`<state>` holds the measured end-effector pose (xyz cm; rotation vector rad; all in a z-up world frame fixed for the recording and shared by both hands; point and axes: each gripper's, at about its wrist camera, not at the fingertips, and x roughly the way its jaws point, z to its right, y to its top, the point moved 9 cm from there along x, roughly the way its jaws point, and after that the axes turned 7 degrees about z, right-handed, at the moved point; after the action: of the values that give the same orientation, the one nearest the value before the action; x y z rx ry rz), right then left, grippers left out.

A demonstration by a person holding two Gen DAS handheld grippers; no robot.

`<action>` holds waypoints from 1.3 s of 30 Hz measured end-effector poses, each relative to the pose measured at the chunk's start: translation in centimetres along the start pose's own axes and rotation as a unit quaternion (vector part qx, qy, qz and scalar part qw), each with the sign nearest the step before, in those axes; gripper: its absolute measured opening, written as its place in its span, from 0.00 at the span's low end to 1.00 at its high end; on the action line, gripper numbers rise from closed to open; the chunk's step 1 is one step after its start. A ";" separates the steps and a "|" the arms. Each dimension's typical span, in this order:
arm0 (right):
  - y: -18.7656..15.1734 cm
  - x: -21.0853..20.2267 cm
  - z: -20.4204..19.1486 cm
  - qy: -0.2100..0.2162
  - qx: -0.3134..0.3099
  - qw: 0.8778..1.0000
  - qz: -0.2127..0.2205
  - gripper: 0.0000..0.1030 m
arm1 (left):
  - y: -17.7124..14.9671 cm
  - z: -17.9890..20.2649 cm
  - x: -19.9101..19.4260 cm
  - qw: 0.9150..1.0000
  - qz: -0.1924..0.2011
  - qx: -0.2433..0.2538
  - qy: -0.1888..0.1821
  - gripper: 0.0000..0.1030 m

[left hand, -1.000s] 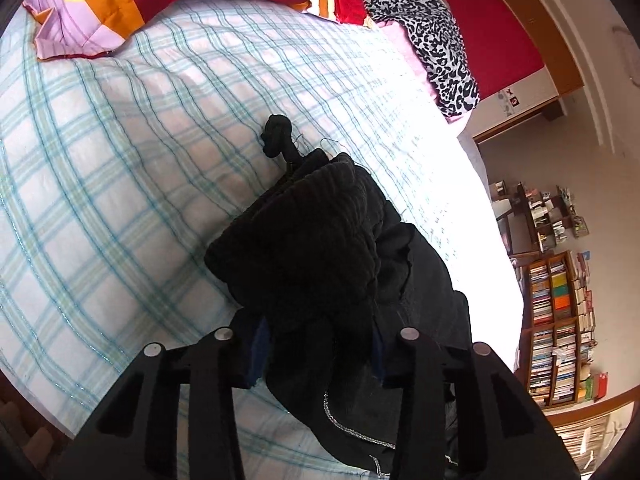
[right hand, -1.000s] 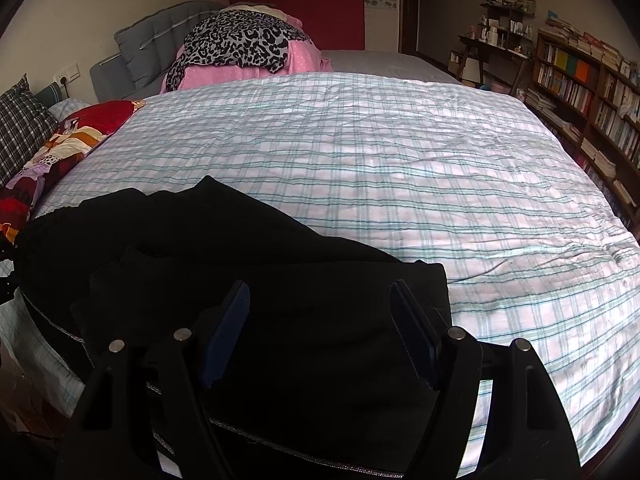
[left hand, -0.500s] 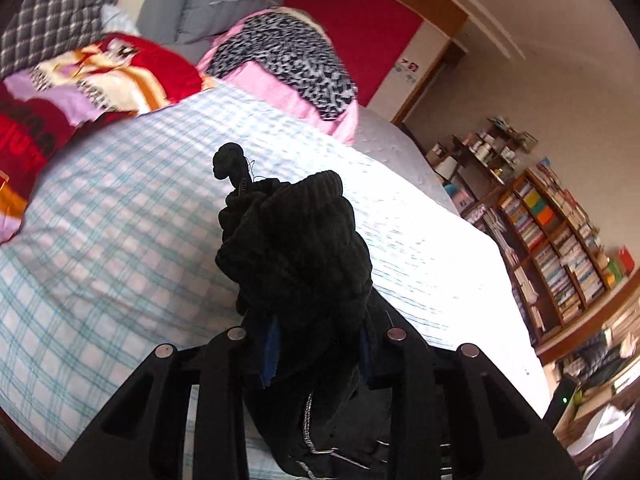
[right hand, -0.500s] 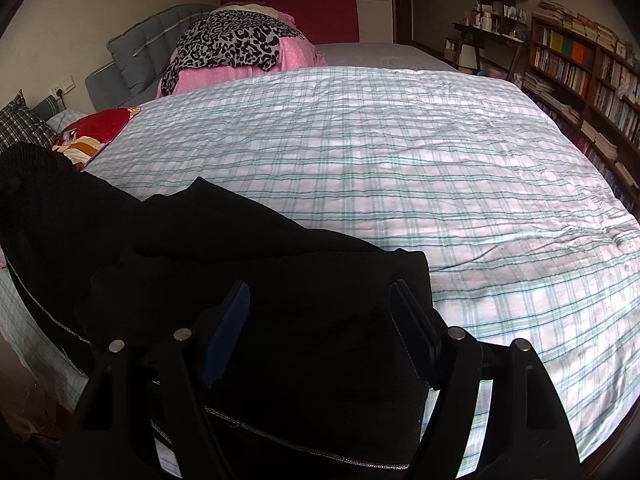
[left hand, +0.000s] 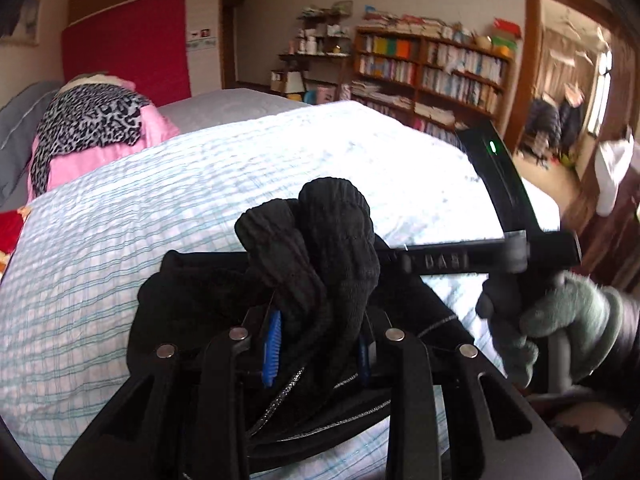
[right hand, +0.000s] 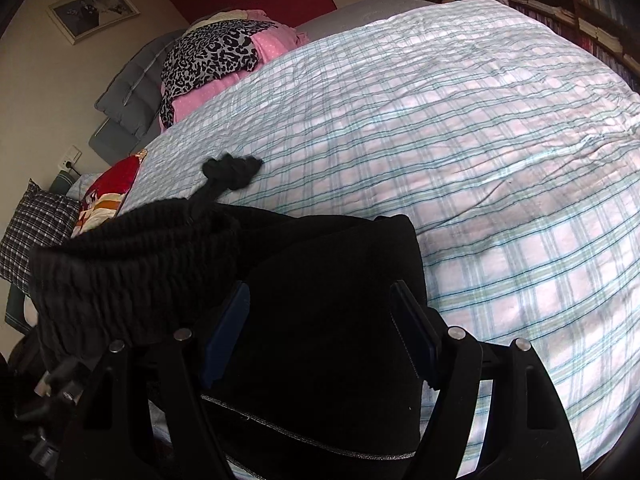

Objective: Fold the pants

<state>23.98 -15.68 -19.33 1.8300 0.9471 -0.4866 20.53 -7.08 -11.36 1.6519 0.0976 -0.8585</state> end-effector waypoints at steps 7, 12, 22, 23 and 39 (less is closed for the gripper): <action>-0.6 0.9 1.9 0.072 0.107 0.991 -0.042 0.72 | -3.9 2.8 3.9 0.994 -0.031 0.101 0.017 0.46; 0.3 -0.1 1.3 0.094 0.111 0.989 -0.027 0.72 | -3.3 3.8 3.2 0.994 -0.005 0.101 -0.032 0.75; -0.7 -0.3 -0.8 0.119 0.097 0.986 -0.062 0.72 | -3.0 3.5 2.1 0.994 0.008 0.085 -0.068 0.75; -1.1 -0.2 -0.9 0.116 0.098 0.986 -0.071 0.76 | -2.9 2.9 1.8 0.995 0.009 0.073 -0.068 0.75; -4.5 1.3 -3.2 0.121 0.092 0.981 -0.122 0.80 | -1.8 -2.8 -0.9 0.996 0.016 -0.060 -0.063 0.76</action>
<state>21.02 -11.30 -21.40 1.9804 1.3405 -0.5225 20.31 -3.74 -12.31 1.4806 0.0355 -0.9131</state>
